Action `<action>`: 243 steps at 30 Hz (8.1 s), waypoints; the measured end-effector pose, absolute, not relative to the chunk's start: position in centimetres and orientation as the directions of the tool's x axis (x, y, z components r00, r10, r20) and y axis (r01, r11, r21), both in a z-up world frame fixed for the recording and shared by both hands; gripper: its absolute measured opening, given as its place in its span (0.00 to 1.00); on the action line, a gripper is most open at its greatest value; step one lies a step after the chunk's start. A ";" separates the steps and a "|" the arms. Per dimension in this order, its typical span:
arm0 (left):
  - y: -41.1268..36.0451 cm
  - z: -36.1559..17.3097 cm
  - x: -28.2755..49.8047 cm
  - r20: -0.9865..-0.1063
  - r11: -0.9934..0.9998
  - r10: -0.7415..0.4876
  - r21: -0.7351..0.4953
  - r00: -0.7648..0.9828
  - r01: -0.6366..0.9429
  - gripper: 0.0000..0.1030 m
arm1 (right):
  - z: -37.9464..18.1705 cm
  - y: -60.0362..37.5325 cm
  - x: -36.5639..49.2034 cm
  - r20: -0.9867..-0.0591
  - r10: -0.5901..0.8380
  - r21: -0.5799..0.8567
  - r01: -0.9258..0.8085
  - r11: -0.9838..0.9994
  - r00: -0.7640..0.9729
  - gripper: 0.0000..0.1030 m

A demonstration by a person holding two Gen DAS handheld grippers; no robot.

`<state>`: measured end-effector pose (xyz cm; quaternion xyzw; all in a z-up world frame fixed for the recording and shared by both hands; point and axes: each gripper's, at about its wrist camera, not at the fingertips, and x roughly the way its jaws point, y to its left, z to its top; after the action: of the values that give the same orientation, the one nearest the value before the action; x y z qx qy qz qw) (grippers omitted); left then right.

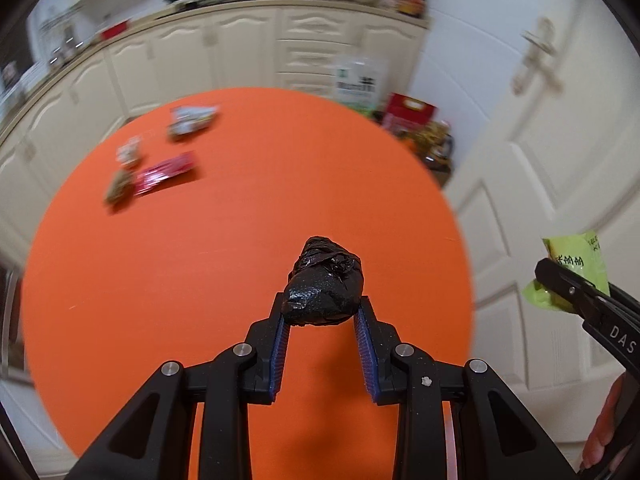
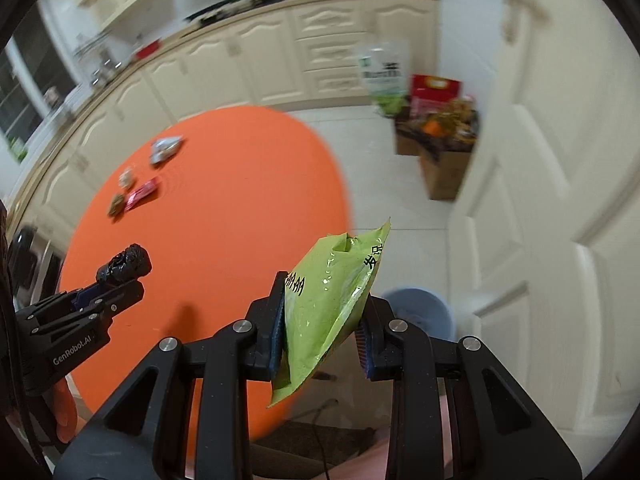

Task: Collect trash
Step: 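Carry the black bag and green bag with both tools over the blue bin, then open both tools to drop the black bag and green bag into the bin, then move both open tools back to the trash on the table, then grasp the red wrapper with the right tool, then grasp the brown nut with the left tool while the right tool holds the red wrapper, then carry the nut and red wrapper with both tools over the blue bin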

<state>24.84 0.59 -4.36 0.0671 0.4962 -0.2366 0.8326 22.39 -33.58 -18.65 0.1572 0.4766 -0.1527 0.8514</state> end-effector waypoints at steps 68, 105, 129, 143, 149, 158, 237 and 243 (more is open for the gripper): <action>-26.8 -12.0 19.8 -0.936 0.730 -0.220 0.029 0.275 0.683 0.61 | -24.4 -47.4 16.3 -0.905 -0.106 0.200 0.633 0.748 0.412 0.44; 0.8 -3.0 15.9 -0.813 0.944 -0.198 -0.007 0.548 0.330 0.75 | -14.1 -24.2 24.4 -0.791 -0.070 0.157 0.313 0.937 0.607 0.89; 13.6 -5.3 31.2 -0.874 0.999 -0.036 -0.034 0.484 0.013 0.75 | -20.0 -15.7 48.1 -0.894 0.016 0.054 0.073 0.996 0.448 0.90; 17.4 -8.9 45.9 -0.919 0.991 -0.120 -0.132 0.377 -0.005 0.75 | -28.9 -12.3 56.4 -0.975 0.155 0.128 -0.166 0.978 0.160 0.65; 17.8 -9.9 47.9 -0.927 0.991 -0.116 -0.134 0.357 -0.028 0.75 | -28.9 -10.3 55.4 -0.977 0.106 0.060 -0.240 0.969 0.183 0.36; 16.8 -10.3 47.7 -0.926 0.988 -0.140 -0.151 0.351 -0.004 0.75 | -28.5 -13.7 54.0 -0.954 0.248 0.220 -0.169 0.961 0.167 0.18; -12.9 -7.1 18.6 -0.858 0.681 -0.423 -0.090 0.291 0.726 0.32 | -19.0 -38.3 16.2 -0.886 -0.037 0.198 0.450 0.871 0.462 0.06; -17.3 -8.5 18.8 -0.881 0.637 -0.406 -0.081 0.243 0.767 0.32 | -20.7 -41.2 14.8 -0.904 -0.032 0.210 0.508 0.836 0.425 0.01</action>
<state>18.83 -17.29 -8.53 0.1874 0.4815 -0.3826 0.7659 14.78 -41.16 -20.75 0.2336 0.5096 -0.1663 0.8112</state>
